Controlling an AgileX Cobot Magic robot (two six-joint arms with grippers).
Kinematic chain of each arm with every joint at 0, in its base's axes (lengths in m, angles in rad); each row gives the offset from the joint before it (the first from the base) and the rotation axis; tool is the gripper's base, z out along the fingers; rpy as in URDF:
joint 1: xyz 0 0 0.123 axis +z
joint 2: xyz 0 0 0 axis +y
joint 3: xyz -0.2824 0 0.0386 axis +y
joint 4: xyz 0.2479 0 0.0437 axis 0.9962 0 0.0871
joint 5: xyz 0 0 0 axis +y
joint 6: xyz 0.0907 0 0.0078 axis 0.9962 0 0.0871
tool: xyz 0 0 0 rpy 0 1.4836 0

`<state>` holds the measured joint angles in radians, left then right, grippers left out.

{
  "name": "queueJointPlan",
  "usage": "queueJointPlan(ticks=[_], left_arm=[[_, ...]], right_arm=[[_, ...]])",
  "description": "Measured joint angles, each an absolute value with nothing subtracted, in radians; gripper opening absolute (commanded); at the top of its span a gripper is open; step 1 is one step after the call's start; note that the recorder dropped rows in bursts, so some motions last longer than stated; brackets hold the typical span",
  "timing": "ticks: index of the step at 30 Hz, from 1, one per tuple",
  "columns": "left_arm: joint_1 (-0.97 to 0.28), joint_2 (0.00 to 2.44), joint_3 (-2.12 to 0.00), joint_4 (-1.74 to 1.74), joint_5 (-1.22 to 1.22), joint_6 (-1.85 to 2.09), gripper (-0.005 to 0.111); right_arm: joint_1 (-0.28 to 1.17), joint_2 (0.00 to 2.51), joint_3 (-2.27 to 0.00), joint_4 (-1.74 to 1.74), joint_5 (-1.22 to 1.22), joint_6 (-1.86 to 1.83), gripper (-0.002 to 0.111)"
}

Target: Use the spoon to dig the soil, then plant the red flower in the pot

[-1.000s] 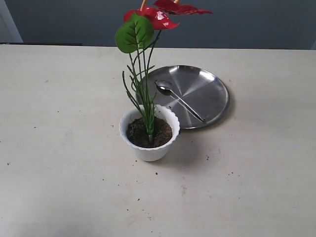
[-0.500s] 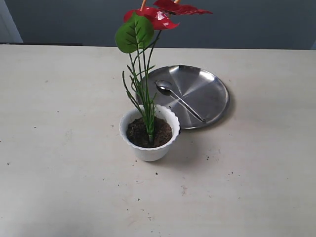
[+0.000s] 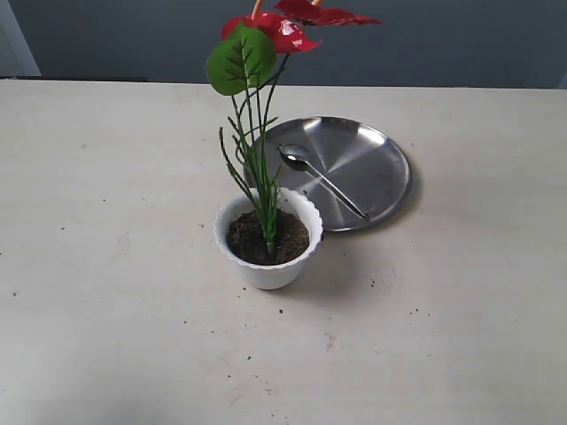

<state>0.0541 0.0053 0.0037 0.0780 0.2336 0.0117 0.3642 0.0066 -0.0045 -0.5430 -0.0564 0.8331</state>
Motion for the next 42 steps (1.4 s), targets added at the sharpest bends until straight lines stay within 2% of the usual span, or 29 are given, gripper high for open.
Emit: queueJointPlan(ticks=[8,42], left_arm=[[0.054,0.005,0.004,0.078,0.234,0.012,0.0],[0.054,0.005,0.004,0.078,0.234,0.012,0.0]], right_arm=[[0.364,0.007,-0.005,-0.553,0.015,0.828,0.006],[0.364,0.007,-0.005,-0.555,0.019,0.826,0.006]])
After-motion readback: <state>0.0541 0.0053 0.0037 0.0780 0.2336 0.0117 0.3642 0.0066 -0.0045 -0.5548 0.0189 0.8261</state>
